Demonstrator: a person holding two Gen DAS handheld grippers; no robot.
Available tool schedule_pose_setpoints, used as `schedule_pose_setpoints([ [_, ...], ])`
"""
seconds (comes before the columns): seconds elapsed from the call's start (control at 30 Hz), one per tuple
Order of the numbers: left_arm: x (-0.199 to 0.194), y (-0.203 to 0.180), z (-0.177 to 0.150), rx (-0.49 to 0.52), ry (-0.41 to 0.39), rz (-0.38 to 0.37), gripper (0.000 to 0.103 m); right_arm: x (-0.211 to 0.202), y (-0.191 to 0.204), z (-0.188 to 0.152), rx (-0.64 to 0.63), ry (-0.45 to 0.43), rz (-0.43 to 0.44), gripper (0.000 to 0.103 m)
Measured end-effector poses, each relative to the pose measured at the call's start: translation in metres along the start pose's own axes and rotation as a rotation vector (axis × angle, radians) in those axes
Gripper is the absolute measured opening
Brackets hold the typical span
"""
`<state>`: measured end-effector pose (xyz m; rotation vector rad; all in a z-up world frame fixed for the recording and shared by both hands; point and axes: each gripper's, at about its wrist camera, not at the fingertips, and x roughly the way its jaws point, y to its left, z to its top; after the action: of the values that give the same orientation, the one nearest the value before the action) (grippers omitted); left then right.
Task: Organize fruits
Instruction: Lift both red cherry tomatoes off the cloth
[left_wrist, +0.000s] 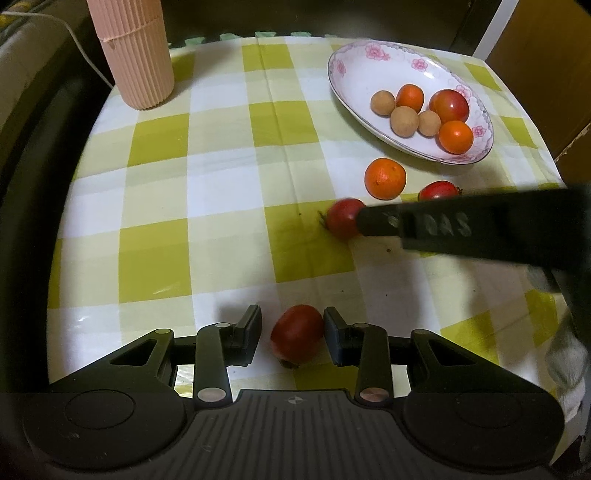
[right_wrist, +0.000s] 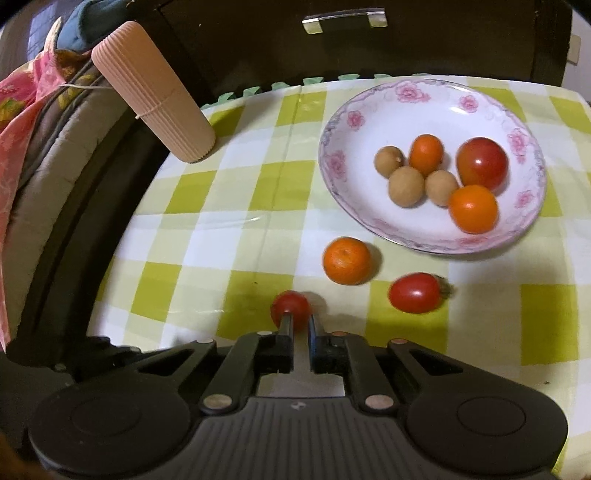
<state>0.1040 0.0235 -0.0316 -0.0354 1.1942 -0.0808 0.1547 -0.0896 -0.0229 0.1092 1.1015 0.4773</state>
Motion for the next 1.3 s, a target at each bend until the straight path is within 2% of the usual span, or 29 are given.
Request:
schedule_pose_setpoints([
  [0.3, 0.001, 0.001, -0.001, -0.001, 0.005, -0.007, 0.049, 0.017, 0.018, 0.017, -0.014, 0.038, 0.017, 0.013],
  [0.5, 0.002, 0.0, 0.0, -0.001, 0.005, -0.01, 0.05, 0.03, 0.021, 0.023, -0.02, 0.06, 0.02, 0.018],
  [0.63, 0.002, -0.001, 0.0, 0.002, 0.004, -0.011, 0.053, 0.037, 0.022, 0.029, -0.031, 0.048, 0.001, 0.02],
  [0.87, 0.002, -0.001, -0.001, 0.0, 0.004, -0.015, 0.054, 0.046, 0.019, 0.039, -0.041, 0.046, 0.017, 0.021],
  [1.1, 0.002, -0.001, -0.002, 0.001, 0.0, -0.008, 0.049, 0.044, 0.02, 0.038, -0.07, 0.026, 0.011, 0.02],
  [1.3, 0.0, -0.001, -0.004, 0.005, -0.001, -0.007, 0.044, 0.015, 0.015, 0.028, -0.082, -0.005, 0.013, 0.02],
])
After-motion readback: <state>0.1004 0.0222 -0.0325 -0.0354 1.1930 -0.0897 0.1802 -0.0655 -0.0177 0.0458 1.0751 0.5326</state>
